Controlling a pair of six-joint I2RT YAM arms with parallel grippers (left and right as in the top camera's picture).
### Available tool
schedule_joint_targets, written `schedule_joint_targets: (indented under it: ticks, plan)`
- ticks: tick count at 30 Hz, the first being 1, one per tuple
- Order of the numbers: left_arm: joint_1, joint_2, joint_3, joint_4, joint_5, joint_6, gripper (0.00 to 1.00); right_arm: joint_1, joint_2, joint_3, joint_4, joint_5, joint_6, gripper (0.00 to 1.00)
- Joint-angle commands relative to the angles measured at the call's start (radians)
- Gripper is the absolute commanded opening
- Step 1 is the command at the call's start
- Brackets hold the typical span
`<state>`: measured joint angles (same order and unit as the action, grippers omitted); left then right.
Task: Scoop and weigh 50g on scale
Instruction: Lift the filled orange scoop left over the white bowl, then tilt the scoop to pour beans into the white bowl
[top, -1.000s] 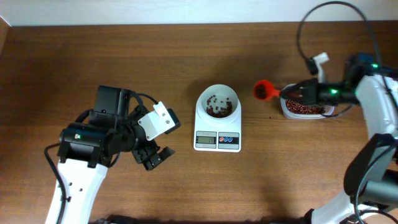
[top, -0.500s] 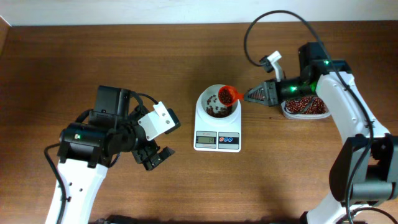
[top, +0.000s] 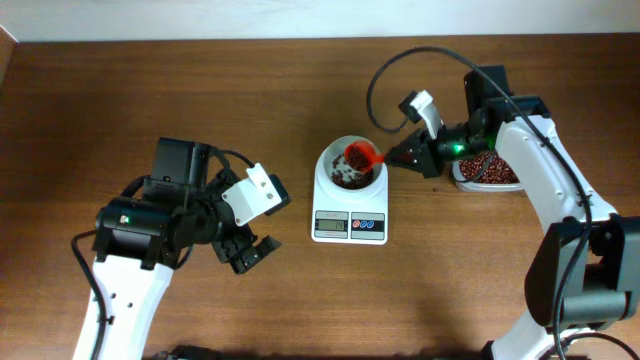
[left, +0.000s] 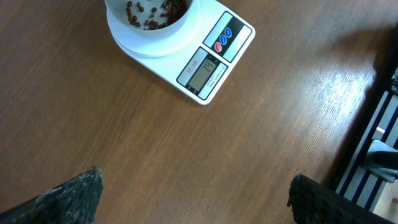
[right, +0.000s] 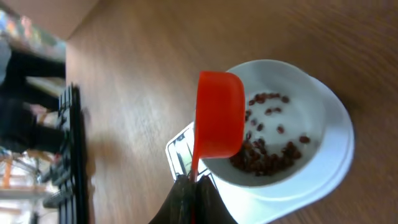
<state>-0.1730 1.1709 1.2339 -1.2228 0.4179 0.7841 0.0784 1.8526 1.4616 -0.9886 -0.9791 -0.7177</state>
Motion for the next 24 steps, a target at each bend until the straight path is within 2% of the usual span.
schedule_joint_targets:
  ticks: [1, 13, 16, 19, 20, 22, 23, 24]
  plan:
    - [-0.003, -0.003, -0.006, -0.001, 0.004, -0.012, 0.99, 0.006, 0.006, -0.006, 0.001, -0.05, -0.212, 0.04]
    - [-0.003, -0.003, -0.006, -0.001, 0.004, -0.012, 0.99, 0.006, 0.006, -0.006, 0.056, 0.025, -0.18, 0.04]
    - [-0.003, -0.003, -0.006, -0.001, 0.004, -0.012, 0.99, 0.006, 0.006, -0.006, 0.031, 0.028, -0.22, 0.04]
    - [-0.003, -0.003, -0.006, -0.001, 0.004, -0.012, 0.99, 0.006, 0.006, -0.006, 0.092, 0.089, -0.082, 0.04]
    - [-0.003, -0.003, -0.006, -0.001, 0.004, -0.012, 0.99, 0.008, 0.006, -0.006, 0.08, 0.058, -0.072, 0.04]
    - [-0.003, -0.003, -0.006, -0.001, 0.004, -0.012, 0.99, 0.008, 0.006, -0.006, 0.063, 0.041, -0.142, 0.04]
    - [-0.003, -0.003, -0.006, -0.001, 0.004, -0.012, 0.99, 0.007, 0.006, -0.006, 0.085, 0.071, -0.137, 0.04]
    - [-0.003, -0.003, -0.006, -0.002, 0.004, -0.012, 0.99, 0.007, 0.006, -0.006, 0.118, 0.121, -0.061, 0.04]
